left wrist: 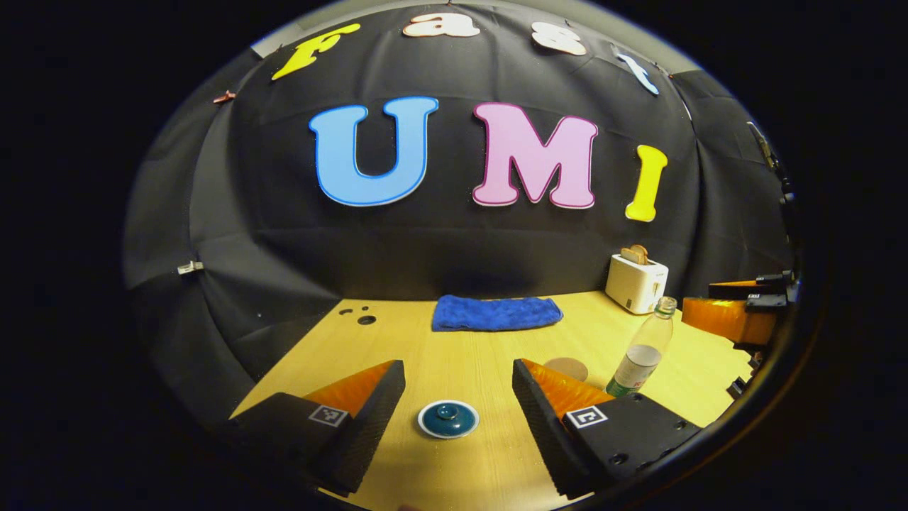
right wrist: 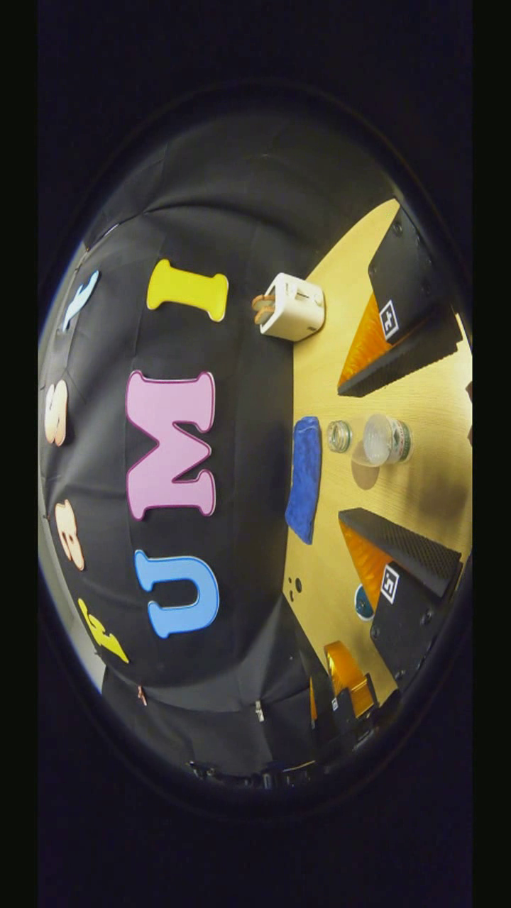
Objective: Open the teacup lid with one hand, grasp the water bottle and pour water into the teacup with the other hand; after pouring, place the water bottle on the coaster and then close the teacup lid.
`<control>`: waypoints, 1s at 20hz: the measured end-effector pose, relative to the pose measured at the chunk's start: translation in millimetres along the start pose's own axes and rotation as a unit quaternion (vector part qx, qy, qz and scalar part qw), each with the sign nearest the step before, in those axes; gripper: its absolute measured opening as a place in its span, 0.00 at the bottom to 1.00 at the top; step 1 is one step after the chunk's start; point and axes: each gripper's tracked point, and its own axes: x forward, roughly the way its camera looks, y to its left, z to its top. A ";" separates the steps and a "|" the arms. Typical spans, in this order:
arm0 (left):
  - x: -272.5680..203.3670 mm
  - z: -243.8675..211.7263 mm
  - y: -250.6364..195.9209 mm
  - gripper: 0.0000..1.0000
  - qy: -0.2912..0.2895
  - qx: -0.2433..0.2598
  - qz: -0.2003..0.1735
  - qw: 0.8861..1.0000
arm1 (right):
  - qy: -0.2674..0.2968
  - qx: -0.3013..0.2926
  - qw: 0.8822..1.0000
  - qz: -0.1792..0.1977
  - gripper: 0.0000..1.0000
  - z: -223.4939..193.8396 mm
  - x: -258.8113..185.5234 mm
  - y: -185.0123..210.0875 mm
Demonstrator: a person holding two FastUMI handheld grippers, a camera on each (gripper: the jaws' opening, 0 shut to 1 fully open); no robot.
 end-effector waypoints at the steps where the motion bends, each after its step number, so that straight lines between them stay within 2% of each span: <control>1: 5.7 -5.6 1.5 0.96 0.005 0.005 0.002 1.000 | 0.005 0.003 1.000 -0.001 0.98 -3.0 0.9 -0.9; 4: 23.1 -26.2 3.6 0.96 0.020 0.014 0.004 1.000 | 0.010 -0.002 1.000 -0.001 0.98 -12.7 6.9 -1.7; 7: 38.2 -44.8 5.3 0.92 0.033 0.014 0.000 0.999 | 0.015 -0.007 1.000 -0.002 0.98 -18.9 10.6 -0.8; 8: 42.4 -53.5 4.9 0.96 0.039 0.013 -0.001 0.999 | 0.017 -0.006 1.000 -0.003 0.98 -21.8 12.1 0.3; 9: 47.2 -59.2 5.7 0.87 0.044 0.013 0.001 0.999 | 0.021 -0.003 1.000 -0.001 0.98 -25.4 12.5 2.6; 11: 55.5 -69.5 9.3 0.79 0.054 0.014 0.004 0.998 | 0.027 0.000 1.000 0.002 0.98 -32.6 11.9 8.4; 13: 60.1 -74.5 10.1 0.74 0.055 0.017 0.002 0.998 | 0.036 -0.002 0.999 0.005 0.98 -41.3 9.2 13.0; 18: 77.8 -98.7 6.5 0.70 0.081 0.014 -0.021 0.996 | 0.053 -0.020 0.998 0.011 0.98 -56.0 0.6 17.4; 20: 82.7 -104.4 10.1 0.61 0.085 0.019 -0.018 0.996 | 0.063 -0.019 0.998 0.010 0.98 -60.5 1.4 17.1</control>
